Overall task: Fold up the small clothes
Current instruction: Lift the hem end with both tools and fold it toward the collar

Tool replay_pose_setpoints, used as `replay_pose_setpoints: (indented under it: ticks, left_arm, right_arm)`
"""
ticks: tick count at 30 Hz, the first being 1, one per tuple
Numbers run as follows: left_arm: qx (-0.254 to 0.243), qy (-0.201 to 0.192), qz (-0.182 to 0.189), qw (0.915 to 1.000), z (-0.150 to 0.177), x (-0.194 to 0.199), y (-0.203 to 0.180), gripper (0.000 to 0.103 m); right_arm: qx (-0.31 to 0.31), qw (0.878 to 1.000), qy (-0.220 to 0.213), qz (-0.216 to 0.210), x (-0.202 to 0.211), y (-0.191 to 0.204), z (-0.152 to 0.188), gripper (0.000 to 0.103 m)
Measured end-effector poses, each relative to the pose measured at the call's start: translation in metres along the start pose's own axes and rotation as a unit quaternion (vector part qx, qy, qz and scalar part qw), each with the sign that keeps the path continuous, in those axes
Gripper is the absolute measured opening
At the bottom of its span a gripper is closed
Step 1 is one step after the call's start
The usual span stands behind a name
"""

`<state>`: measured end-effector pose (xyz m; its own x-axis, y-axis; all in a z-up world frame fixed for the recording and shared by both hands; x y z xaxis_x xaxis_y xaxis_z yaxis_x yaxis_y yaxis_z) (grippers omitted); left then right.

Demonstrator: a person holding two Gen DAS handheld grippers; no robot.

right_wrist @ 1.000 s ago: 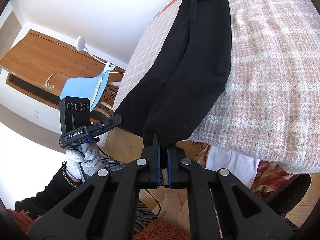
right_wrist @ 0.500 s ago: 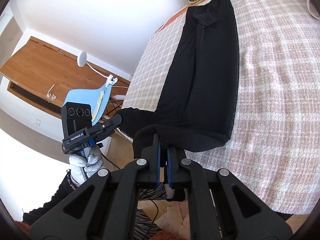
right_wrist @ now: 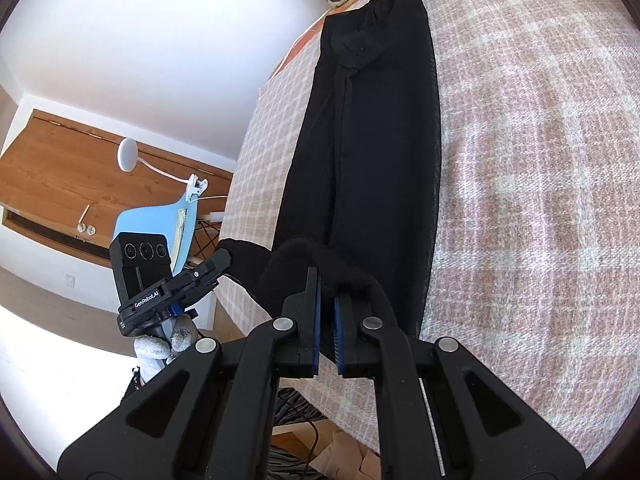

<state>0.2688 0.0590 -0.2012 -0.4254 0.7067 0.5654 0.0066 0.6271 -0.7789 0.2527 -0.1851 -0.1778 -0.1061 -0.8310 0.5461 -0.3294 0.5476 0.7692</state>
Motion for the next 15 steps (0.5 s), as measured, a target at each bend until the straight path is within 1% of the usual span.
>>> replay_pose_setpoints:
  ticks: [5, 8, 12, 15]
  left_arm:
    - [0.022, 0.007, -0.015, 0.9996, -0.006, -0.014, 0.015, 0.004]
    - [0.025, 0.006, -0.025, 0.9993, -0.012, -0.019, 0.02, 0.004]
    - [0.037, 0.008, -0.026, 0.9989, -0.017, -0.023, 0.027, 0.004]
    - [0.04, 0.01, -0.024, 0.9989, -0.02, -0.025, 0.027, 0.004]
  right_arm:
    - [-0.014, 1.0, 0.009, 0.008, -0.01, -0.013, -0.002, 0.007]
    - [-0.02, 1.0, 0.012, 0.013, -0.016, -0.017, -0.005, 0.006]
    - [-0.029, 0.999, 0.013, 0.017, -0.023, -0.024, -0.01, 0.007]
    - [-0.039, 0.999, 0.014, 0.015, -0.015, -0.032, -0.012, 0.007]
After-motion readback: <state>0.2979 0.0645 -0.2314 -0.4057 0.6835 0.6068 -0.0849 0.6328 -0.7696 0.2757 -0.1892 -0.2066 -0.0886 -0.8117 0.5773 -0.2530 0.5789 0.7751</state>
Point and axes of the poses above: each gripper's, at about its wrist camera, not at the fingertips, and x roughly against the way its jaws point, y to its left, z to its underside, the point moved 7 cm from there along -x, roughly the way its jaws point, and after that the axes turned 7 degrees about x, right-handed, at the moved point
